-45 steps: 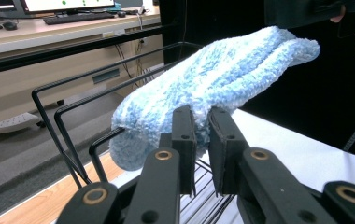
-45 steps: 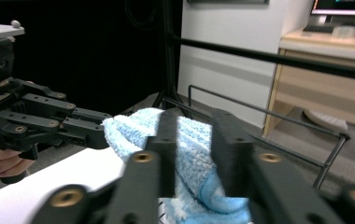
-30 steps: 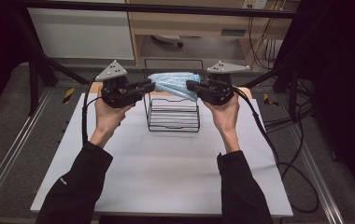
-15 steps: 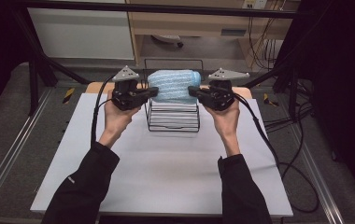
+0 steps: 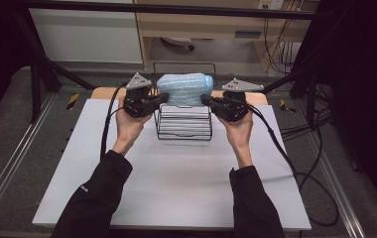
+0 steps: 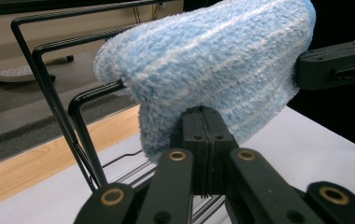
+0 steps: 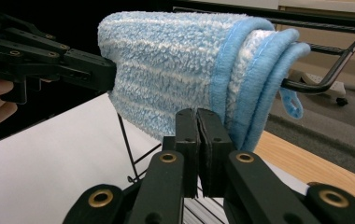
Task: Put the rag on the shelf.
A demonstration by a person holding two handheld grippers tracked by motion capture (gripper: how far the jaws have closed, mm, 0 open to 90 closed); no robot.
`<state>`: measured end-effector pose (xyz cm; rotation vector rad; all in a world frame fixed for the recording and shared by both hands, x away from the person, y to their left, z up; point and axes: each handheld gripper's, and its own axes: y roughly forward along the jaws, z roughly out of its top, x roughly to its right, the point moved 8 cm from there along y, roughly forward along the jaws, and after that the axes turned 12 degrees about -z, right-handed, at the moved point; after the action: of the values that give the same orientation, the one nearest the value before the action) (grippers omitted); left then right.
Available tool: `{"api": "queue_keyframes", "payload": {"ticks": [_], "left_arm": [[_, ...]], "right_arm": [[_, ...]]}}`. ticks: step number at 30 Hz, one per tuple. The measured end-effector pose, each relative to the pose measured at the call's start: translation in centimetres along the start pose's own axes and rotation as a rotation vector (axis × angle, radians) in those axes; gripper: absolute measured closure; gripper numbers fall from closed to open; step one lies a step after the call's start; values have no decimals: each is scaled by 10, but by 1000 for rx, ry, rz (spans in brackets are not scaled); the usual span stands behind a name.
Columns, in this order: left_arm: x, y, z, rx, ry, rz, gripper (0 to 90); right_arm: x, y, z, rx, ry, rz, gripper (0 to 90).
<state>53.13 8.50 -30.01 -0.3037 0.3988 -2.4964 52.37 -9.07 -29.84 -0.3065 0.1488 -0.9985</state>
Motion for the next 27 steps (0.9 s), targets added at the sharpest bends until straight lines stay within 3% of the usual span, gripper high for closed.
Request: {"api": "queue_keyframes", "payload": {"ticks": [10, 18, 23, 27], "left_arm": [[10, -11, 7, 27, 2, -30, 870], [17, -20, 18, 37, 13, -35, 811], [16, -24, 20, 29, 6, -43, 730], [15, -28, 21, 31, 0, -43, 607]], "right_arm": [[-5, -10, 5, 44, -11, 21, 814], [-9, -18, 16, 59, -15, 34, 704], [-9, -22, 22, 66, -20, 35, 617], [-7, -26, 25, 73, -8, 35, 506]]}}
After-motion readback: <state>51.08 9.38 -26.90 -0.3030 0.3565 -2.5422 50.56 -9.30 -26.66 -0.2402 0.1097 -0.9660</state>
